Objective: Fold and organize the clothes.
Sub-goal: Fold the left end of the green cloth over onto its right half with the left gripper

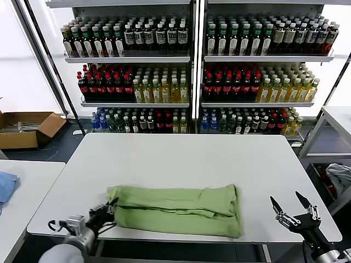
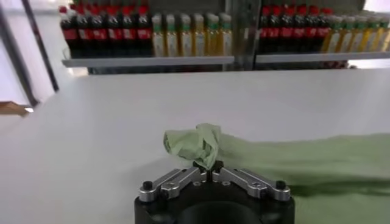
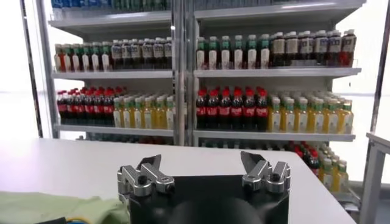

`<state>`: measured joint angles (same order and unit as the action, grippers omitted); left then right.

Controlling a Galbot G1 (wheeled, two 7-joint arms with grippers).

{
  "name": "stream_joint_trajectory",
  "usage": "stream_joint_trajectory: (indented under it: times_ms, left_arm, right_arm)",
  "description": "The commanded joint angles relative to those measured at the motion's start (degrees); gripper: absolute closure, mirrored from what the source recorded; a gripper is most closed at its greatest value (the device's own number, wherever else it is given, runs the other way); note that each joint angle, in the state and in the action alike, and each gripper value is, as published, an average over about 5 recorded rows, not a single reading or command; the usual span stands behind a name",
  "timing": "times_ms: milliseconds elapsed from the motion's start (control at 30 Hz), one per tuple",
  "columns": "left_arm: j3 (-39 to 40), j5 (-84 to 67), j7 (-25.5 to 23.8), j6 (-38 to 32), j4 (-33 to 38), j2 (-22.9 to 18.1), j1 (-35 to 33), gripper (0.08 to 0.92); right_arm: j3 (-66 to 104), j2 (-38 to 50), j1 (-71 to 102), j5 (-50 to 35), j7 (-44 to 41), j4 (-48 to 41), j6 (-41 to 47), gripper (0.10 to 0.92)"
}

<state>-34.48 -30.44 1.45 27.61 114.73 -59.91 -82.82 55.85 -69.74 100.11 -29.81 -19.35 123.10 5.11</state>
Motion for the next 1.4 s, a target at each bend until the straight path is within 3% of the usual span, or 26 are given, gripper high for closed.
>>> stream_joint_trajectory:
  times_ms: [33,233,367,600,800,1033,1400]
  left_arm:
    - [-17.46,-8.42,-4.36,-0.94,-7.98,11.42,2.75,0.905]
    - [-20.43,-9.61,-7.24,-1.91,-18.43,20.88,7.40,0.905]
    - [-19.29,-9.62,-6.94,-1.35,-17.26,22.69,9.54,0.905]
    - [-11.34,-9.18,-2.06,1.87,0.67,15.70,8.49,0.905]
    - [3.28,-4.78,2.83,2.31,13.12,10.45,7.71,0.905]
    - [16.07,5.85,2.53,1.18,10.56,5.90,9.94,0.905]
    - [27.32,11.96,0.48,2.40,3.71,-1.31,9.93,0.890]
  right_arm:
    - [-1.00,0.16,-1.13,-0.69,-0.06,0.71,0.33,0.203]
    - [-0.84,0.24,-0.45,-1.40,-0.30,1.10,0.01,0.203]
    - [-0.46,-0.03,0.30,-1.70,-0.49,1.49,-0.39,0.203]
    - [0.06,-0.63,1.57,-1.85,-0.72,2.15,-0.76,0.203]
    - [0.03,-1.31,2.10,-1.49,-0.82,2.51,-0.82,0.203]
    - [0.07,-1.78,1.90,-0.81,-0.59,2.86,-0.57,0.203]
    - [0.27,-2.12,1.81,-0.40,-0.17,3.76,0.08,0.203]
